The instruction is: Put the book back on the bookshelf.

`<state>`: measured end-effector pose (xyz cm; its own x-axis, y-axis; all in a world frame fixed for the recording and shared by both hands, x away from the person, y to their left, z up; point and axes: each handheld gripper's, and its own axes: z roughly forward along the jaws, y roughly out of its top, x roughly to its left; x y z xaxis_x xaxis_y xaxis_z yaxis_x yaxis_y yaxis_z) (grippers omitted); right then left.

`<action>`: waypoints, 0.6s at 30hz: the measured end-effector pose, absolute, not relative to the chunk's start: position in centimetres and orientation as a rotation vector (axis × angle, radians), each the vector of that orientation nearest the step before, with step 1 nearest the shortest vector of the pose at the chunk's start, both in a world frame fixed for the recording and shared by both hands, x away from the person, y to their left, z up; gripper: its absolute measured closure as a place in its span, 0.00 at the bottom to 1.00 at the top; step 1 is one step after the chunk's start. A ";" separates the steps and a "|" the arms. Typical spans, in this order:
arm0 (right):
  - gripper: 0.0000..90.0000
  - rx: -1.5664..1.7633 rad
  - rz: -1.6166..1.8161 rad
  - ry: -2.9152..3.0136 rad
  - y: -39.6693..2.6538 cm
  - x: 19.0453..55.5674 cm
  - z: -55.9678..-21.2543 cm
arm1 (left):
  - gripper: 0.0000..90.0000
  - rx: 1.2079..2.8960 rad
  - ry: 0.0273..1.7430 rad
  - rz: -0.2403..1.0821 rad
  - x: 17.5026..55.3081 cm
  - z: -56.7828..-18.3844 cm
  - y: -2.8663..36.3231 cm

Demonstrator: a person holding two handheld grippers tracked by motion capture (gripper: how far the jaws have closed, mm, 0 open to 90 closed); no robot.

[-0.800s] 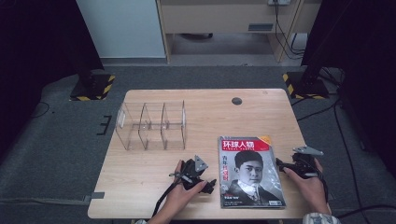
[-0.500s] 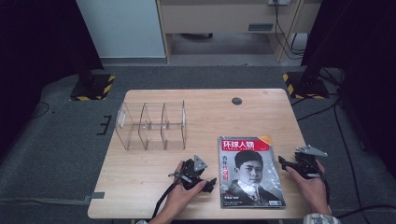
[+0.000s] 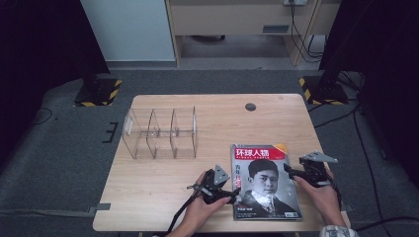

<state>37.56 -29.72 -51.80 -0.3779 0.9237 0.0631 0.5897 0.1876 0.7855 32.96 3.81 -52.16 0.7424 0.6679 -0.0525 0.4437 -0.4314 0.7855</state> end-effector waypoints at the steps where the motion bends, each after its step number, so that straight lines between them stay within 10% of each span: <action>1: 0.30 1.424 1.050 2.061 -29.4 37.7 -52.0 | 0.23 2.105 0.818 0.338 32.8 -52.2 3.5; 18: 0.35 1.432 1.053 2.160 -28.1 37.9 -52.9 | 0.32 2.184 0.726 0.313 32.2 -53.4 1.7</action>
<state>37.94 -28.09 -52.88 -0.4324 0.8945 0.1133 0.6404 0.2162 0.7369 32.19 1.67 -53.37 0.8051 0.5930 -0.0149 0.3960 -0.5187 0.7577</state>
